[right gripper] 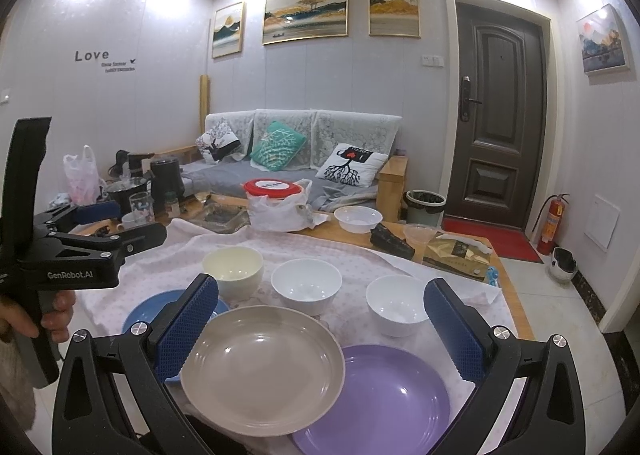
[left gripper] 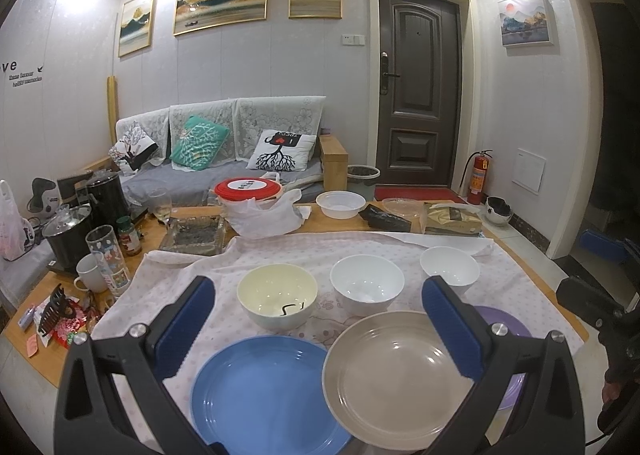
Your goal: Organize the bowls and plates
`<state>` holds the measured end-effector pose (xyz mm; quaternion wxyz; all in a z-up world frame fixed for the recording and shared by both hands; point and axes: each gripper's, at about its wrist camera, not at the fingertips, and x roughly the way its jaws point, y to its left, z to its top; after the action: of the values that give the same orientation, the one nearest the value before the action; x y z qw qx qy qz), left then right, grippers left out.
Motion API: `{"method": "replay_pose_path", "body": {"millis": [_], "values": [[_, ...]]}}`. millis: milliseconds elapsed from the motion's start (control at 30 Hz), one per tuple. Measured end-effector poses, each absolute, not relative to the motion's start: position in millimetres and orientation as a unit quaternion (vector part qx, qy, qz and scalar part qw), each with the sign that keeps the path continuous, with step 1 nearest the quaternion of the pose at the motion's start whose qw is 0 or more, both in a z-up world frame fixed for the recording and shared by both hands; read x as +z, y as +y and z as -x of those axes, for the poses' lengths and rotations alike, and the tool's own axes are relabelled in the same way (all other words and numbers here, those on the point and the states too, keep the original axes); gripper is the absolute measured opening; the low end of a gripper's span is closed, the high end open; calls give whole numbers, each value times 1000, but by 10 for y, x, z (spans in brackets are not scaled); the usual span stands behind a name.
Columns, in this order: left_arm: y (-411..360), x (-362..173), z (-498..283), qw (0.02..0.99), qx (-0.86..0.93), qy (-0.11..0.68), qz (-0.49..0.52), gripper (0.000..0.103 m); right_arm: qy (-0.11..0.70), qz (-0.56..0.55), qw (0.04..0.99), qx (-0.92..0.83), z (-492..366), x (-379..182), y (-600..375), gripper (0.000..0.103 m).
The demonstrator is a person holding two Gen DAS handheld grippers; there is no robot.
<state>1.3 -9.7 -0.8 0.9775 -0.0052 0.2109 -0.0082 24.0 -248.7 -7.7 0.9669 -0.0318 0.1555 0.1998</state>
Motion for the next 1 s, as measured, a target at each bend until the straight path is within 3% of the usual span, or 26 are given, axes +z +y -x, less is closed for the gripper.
{"method": "replay_pose_path", "body": {"millis": [300,433,533,600,633,767,867,1000], "values": [[-110,-20,-54,976,-27,214,3,102,161,18,966,203,-204,-110,-2477,99],[-19,-159,-166,969,-51,242,16,102,194,13,960,199,-305,-244,-2484,73],[48,-331,-287,958,-63,278,36,102,242,-5,951,194,-452,-449,-2517,64],[110,-495,-377,945,-83,310,63,94,277,-17,942,190,-554,-619,-2537,56],[123,-559,-407,940,-89,323,71,85,297,-21,936,186,-607,-726,-2538,52],[142,-884,-530,915,-112,375,96,64,349,-32,919,181,-730,-1059,-2543,45],[115,-1068,-585,907,-108,395,97,54,369,-34,911,179,-755,-1217,-2546,38],[78,-1239,-654,897,-110,416,99,43,401,-41,898,177,-866,-1403,-2514,22]]}}
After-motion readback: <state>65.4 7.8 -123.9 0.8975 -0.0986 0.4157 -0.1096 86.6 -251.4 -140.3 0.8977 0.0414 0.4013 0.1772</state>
